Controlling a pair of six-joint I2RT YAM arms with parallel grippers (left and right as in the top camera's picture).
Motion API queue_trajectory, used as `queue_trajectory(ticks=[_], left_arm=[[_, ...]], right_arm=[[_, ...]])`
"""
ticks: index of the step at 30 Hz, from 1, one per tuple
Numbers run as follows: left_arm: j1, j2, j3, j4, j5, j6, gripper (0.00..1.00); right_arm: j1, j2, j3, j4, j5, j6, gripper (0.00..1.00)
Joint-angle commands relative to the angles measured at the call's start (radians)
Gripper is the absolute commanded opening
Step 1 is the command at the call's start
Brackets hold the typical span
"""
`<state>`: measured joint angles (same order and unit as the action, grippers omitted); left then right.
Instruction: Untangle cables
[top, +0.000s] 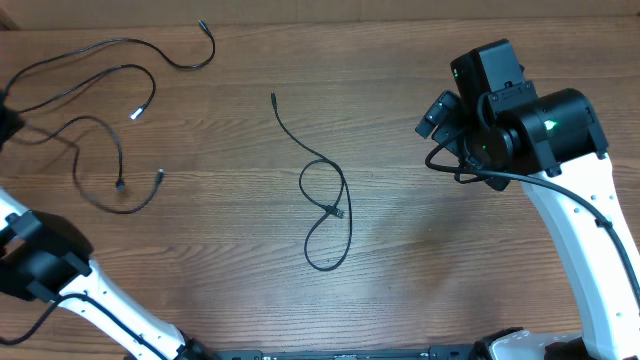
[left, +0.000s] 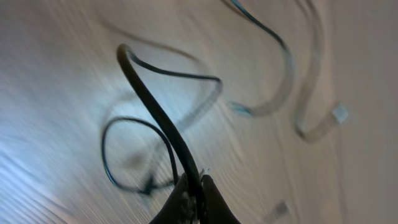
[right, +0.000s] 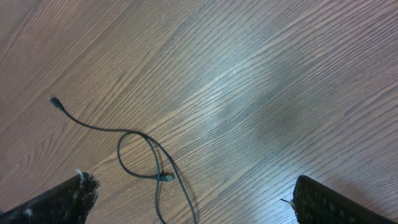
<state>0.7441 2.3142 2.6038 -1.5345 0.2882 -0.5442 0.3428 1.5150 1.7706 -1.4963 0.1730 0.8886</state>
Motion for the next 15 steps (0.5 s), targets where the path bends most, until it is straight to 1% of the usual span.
queue_trajectory(ticks=[1,4,5,6,7,8,9,10,11,12,13,15], left_arm=[[0.064,0.092,0.001,0.033,-0.174,-0.020,0.04],[0.106,0.166,0.001,0.069,-0.175,0.024,0.04],[0.119,0.201,0.001,0.093,-0.162,0.073,0.04],[0.124,0.220,0.001,0.105,-0.157,0.098,0.04],[0.126,0.236,0.001,0.114,-0.157,0.106,0.10],[0.127,0.250,0.001,0.122,-0.139,0.124,0.28],[0.127,0.254,0.001,0.132,-0.118,0.135,0.36],[0.127,0.253,0.002,0.143,-0.099,0.142,0.49],[0.126,0.253,0.007,0.147,-0.077,0.142,0.77],[0.126,0.253,0.018,0.145,-0.049,0.142,0.89],[0.126,0.251,0.032,0.136,-0.018,0.141,1.00],[0.126,0.249,0.061,0.097,-0.008,0.140,1.00]], right_arm=[[0.004,0.000,-0.004,0.002,0.017,-0.007,1.00],[0.004,0.000,-0.004,0.002,0.017,-0.007,1.00],[0.004,0.000,-0.004,0.002,0.017,-0.007,1.00],[0.004,0.000,-0.004,0.002,0.017,-0.007,1.00],[0.004,0.000,-0.004,0.002,0.017,-0.007,1.00],[0.004,0.000,-0.004,0.002,0.017,-0.007,1.00],[0.004,0.000,-0.004,0.002,0.018,-0.007,1.00],[0.004,0.000,-0.004,0.002,0.017,-0.007,1.00],[0.004,0.000,-0.004,0.002,0.017,-0.007,1.00],[0.004,0.000,-0.004,0.002,0.017,-0.007,1.00],[0.004,0.000,-0.004,0.002,0.017,-0.007,1.00],[0.004,0.000,-0.004,0.002,0.017,-0.007,1.00]])
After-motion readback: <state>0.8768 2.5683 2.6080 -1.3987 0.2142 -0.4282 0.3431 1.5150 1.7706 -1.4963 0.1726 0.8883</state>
